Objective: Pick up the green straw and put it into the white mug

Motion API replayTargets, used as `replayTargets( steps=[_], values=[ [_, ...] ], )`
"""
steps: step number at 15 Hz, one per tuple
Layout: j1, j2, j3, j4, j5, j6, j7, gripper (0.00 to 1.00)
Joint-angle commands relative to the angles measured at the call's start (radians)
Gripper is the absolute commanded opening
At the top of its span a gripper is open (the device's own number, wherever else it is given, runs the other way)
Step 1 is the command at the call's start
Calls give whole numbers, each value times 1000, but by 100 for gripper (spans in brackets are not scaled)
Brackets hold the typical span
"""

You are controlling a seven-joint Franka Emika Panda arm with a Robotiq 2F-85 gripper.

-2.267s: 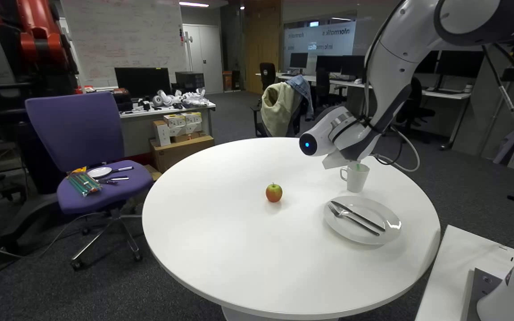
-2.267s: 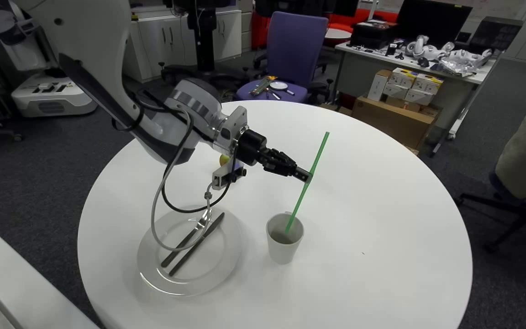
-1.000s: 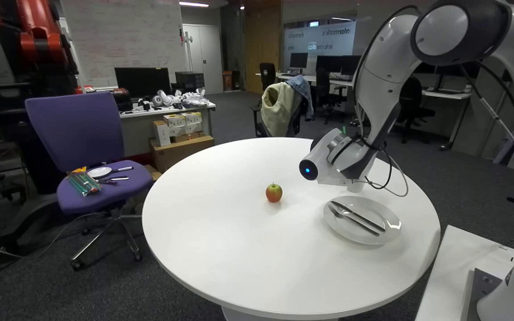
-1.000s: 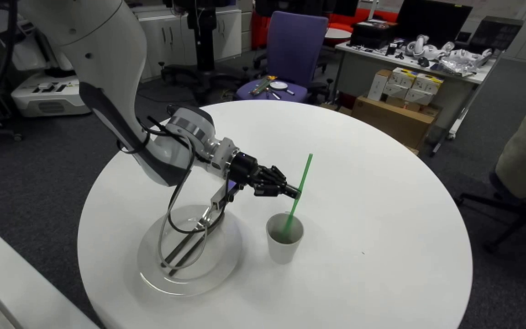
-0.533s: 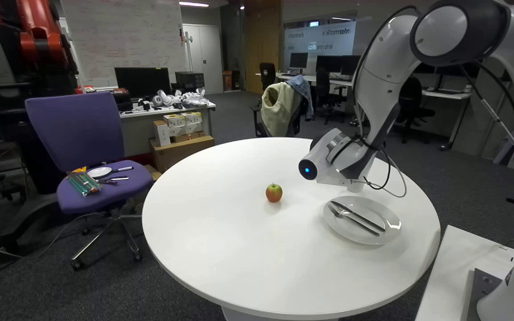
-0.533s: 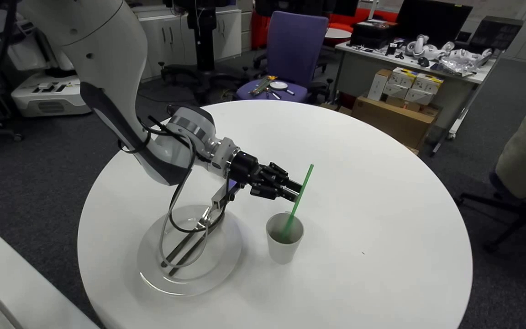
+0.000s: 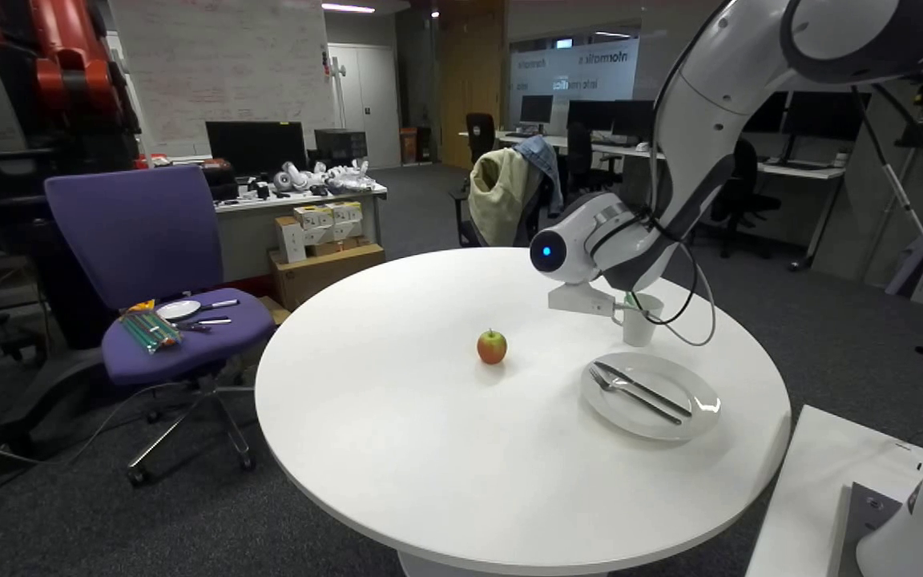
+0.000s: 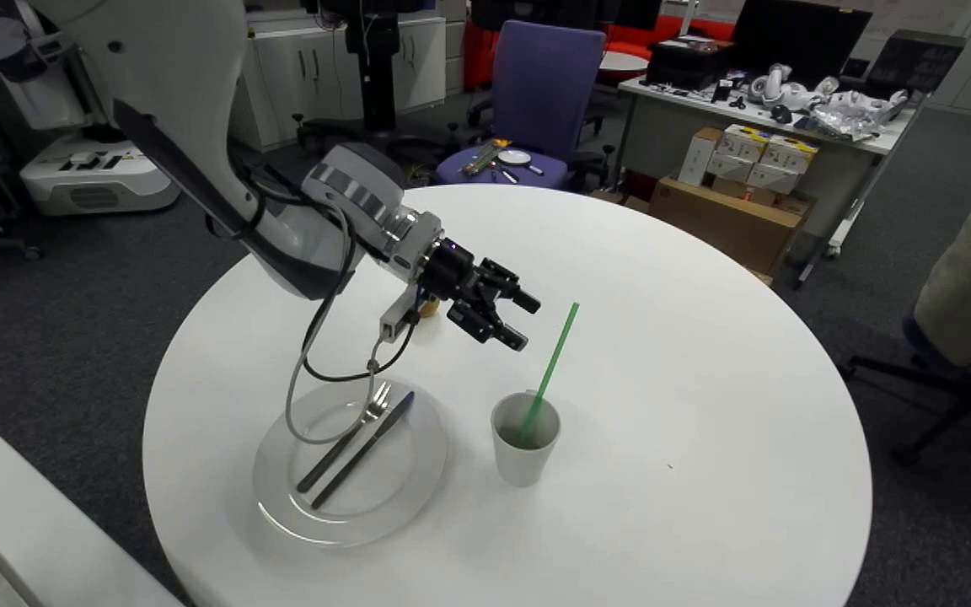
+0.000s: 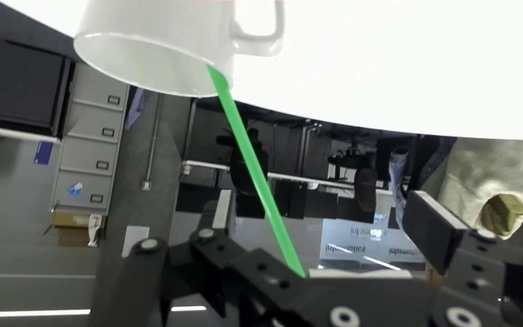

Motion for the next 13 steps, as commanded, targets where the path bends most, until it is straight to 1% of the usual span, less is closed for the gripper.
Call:
replayTargets(
  steps=[1,5,8,9,10,11,13],
  values=[
    [-44,-139,25,-65,123,186,-120,100],
    [-67,-180,6,-64,345,405,-276,100],
    [-95,-174,-7,-67,569,565,-453,100],
    [-151,-164,42,-70,645,595,-522,100],
    [-85,-137,2,-32,550,529,-418,100],
    [-94,-135,4,-33,569,539,-443,100],
    [-93,-129,3,-33,567,539,-439,100]
  ],
)
